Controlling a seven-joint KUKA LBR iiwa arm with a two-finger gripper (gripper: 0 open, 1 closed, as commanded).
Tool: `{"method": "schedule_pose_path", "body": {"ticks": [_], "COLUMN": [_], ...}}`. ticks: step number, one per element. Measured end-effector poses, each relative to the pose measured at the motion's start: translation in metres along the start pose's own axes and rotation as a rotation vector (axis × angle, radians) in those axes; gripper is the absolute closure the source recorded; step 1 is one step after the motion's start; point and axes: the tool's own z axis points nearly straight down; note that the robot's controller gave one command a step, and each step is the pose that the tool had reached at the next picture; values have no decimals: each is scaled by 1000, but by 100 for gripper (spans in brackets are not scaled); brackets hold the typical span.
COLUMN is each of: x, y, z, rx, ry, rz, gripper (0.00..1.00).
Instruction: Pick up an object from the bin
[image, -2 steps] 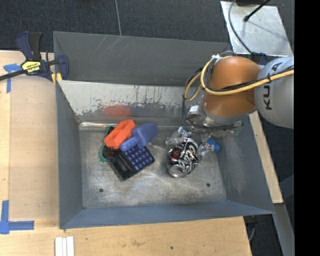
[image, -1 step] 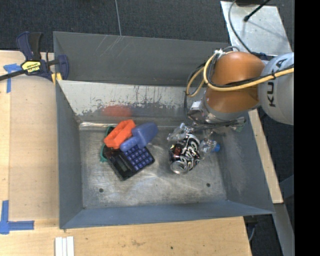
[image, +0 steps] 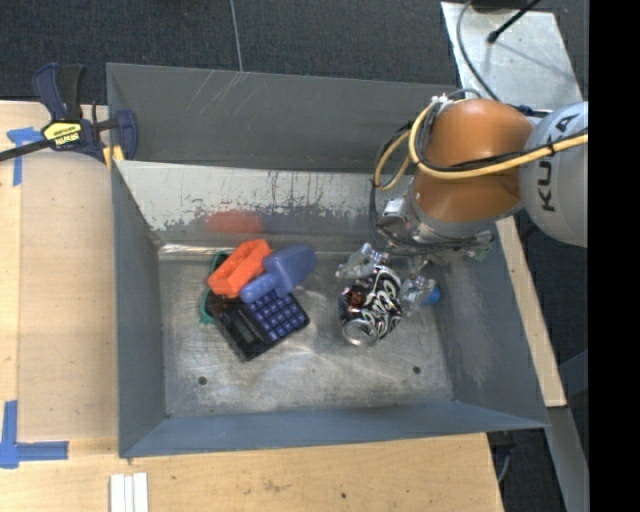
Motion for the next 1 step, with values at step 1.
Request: {"method": "schedule_pose_path", "body": {"ticks": [1], "x": [0], "y": [0], "z": [-6], "rx": [-2], "ry": [1], "rz": [0], "gripper": [100]}}
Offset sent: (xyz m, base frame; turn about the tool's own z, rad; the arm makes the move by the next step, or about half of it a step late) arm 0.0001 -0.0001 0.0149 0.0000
